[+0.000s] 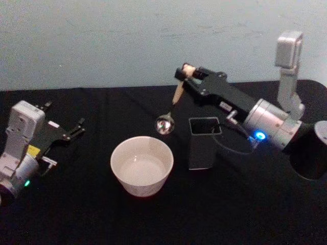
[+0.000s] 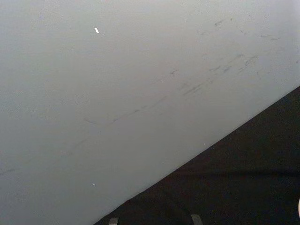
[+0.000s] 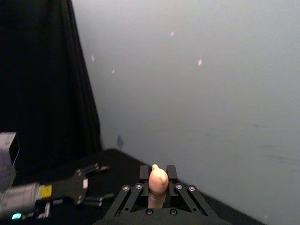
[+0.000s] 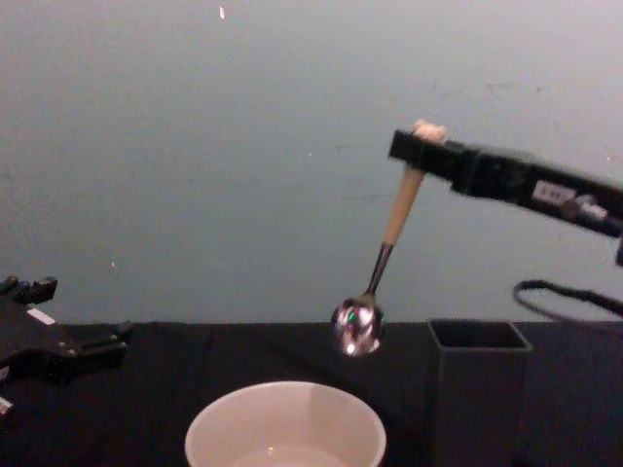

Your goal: Pick up the stirring spoon with one hand, stir inside the cup, then place it back in its original position.

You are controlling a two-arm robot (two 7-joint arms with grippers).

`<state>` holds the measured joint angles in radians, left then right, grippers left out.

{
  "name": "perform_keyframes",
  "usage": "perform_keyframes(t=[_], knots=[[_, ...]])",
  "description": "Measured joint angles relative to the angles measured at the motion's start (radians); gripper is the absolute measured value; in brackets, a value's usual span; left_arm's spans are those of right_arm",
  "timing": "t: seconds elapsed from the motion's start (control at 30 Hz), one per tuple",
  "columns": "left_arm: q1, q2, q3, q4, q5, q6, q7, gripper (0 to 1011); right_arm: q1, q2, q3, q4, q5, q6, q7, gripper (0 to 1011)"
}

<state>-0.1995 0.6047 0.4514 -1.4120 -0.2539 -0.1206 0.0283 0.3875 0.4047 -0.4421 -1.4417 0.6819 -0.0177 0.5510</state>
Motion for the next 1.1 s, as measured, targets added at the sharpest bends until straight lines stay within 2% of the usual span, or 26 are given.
perform_keyframes(t=[0.23,0.37,0.4,0.63,0.9,1.1], knots=[[0.000,0.000,0.000,0.000,0.000,0.000,0.000,1001,0.018,-0.004,-0.057,0.028,-0.047,0.002,0.032,217],[0.000,0.000,0.000,0.000,0.000,0.000,0.000,1001,0.024,-0.001,-0.094,0.038,-0.090,-0.004,0.053,217],[0.000,0.000,0.000,0.000,0.000,0.000,0.000,1001,0.024,-0.001,-0.094,0.038,-0.090,-0.004,0.053,217],[0.000,0.000,0.000,0.000,0.000,0.000,0.000,1001,0.029,0.008,-0.158,0.038,-0.175,-0.025,0.092,217],[0.000,0.000,0.000,0.000,0.000,0.000,0.000,1001,0.033,0.000,-0.185,0.038,-0.210,-0.029,0.111,217],[0.000,0.000,0.000,0.000,0.000,0.000,0.000,1001,0.042,-0.016,-0.194,0.049,-0.219,-0.028,0.117,217]])
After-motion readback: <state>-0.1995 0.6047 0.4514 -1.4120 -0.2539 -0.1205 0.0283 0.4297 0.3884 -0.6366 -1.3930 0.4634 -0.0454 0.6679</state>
